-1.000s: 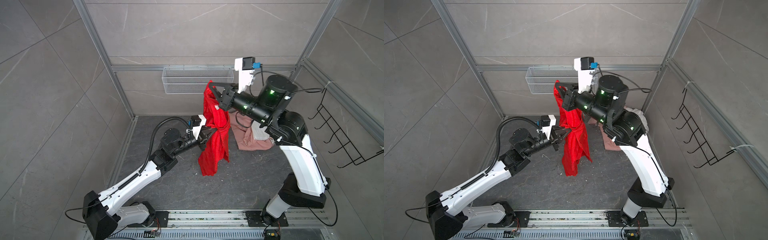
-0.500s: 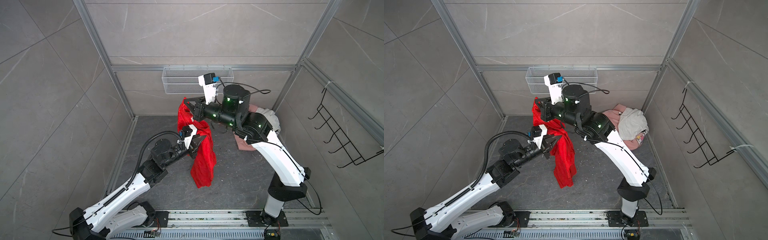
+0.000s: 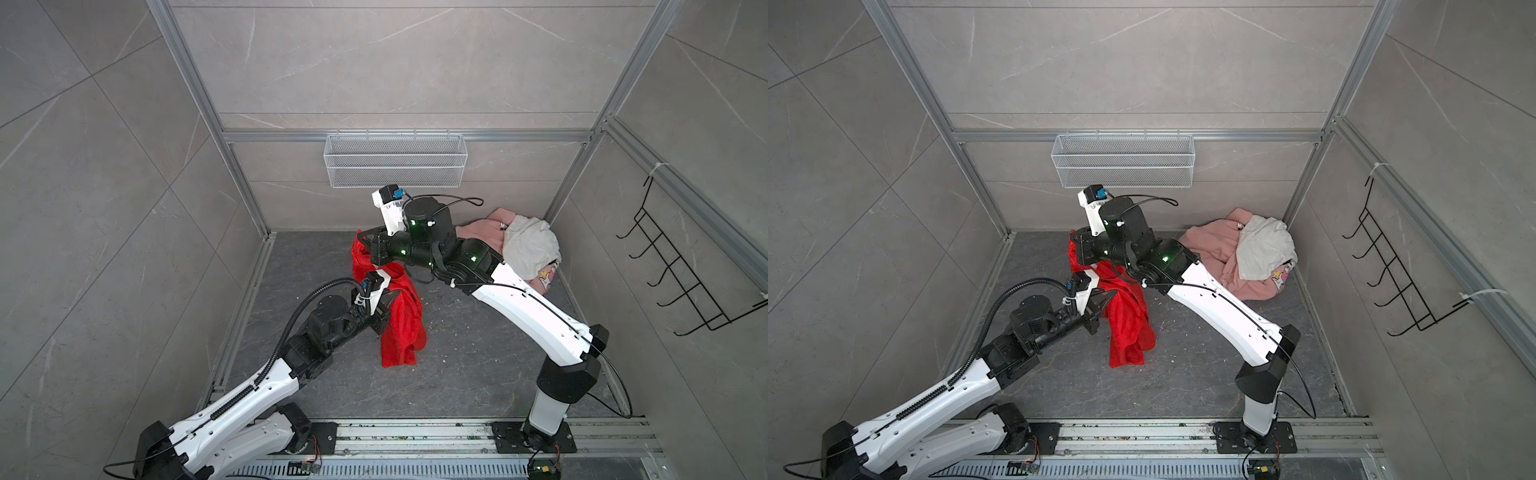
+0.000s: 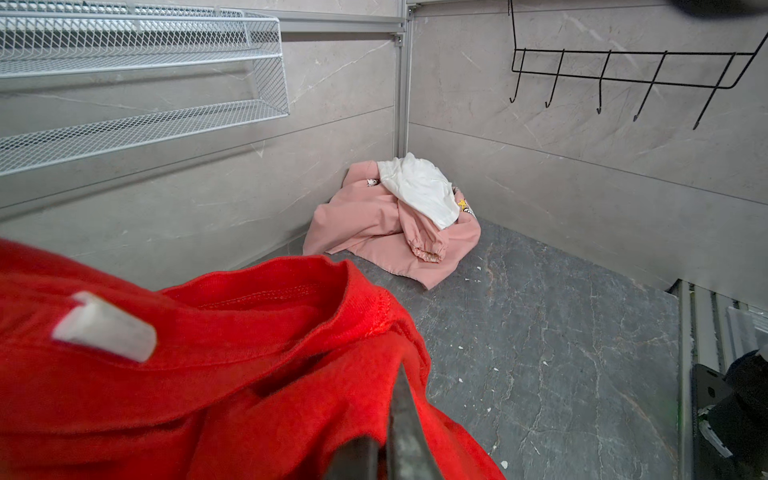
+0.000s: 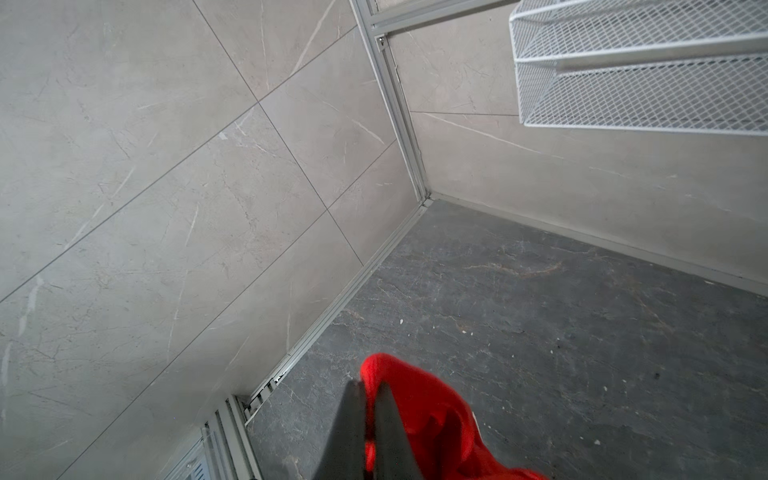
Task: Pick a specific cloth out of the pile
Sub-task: 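Swing the right gripper with the garment toward open floor while the left gripper follows, then lower the red garment onto the open floor with both grippers and release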
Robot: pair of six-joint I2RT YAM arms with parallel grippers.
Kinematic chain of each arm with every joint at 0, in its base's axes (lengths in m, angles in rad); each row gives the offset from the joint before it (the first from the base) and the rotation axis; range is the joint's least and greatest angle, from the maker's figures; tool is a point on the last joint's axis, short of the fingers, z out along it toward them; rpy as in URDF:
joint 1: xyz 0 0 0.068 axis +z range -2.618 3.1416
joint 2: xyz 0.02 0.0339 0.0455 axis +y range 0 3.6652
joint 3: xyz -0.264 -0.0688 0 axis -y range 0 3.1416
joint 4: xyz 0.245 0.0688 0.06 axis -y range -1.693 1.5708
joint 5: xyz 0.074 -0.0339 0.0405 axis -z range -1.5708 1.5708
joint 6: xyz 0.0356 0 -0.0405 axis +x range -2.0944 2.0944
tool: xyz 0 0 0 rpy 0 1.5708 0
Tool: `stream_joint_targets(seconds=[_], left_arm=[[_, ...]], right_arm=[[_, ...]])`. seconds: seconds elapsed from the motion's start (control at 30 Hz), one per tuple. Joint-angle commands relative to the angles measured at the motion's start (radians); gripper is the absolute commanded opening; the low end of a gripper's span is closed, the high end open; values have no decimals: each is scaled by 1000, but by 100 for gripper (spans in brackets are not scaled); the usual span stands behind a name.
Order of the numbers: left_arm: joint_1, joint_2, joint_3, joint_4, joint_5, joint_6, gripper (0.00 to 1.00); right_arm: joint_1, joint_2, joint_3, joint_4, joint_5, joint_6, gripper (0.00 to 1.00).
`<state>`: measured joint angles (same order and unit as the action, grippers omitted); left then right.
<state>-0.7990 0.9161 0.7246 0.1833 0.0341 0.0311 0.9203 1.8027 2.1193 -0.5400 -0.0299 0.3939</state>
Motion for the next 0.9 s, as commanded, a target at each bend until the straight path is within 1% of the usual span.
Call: stream_joint_targets(seconds=[0.0,0.17,0.3,0.6,0.87], left_arm=[[-5,-37,-13,19,-34,17,0],[-5,-76,-57,-7,-67,-6,0],[-5,-85,-67,-74,-66,-42,0],[-5,-142,-134,-159,-90,-130,0],[-5,-161,-158,-201,-128,-167,0]], right_arm=[[-10,-62,-44,29,10,22,0],[-34,-108,-146,20,10,35,0],[-53,-149,-246,40,7,64,0],[-56,-241,-469,99,-1,120,0],[-58,-294,-575,104,6,151,0]])
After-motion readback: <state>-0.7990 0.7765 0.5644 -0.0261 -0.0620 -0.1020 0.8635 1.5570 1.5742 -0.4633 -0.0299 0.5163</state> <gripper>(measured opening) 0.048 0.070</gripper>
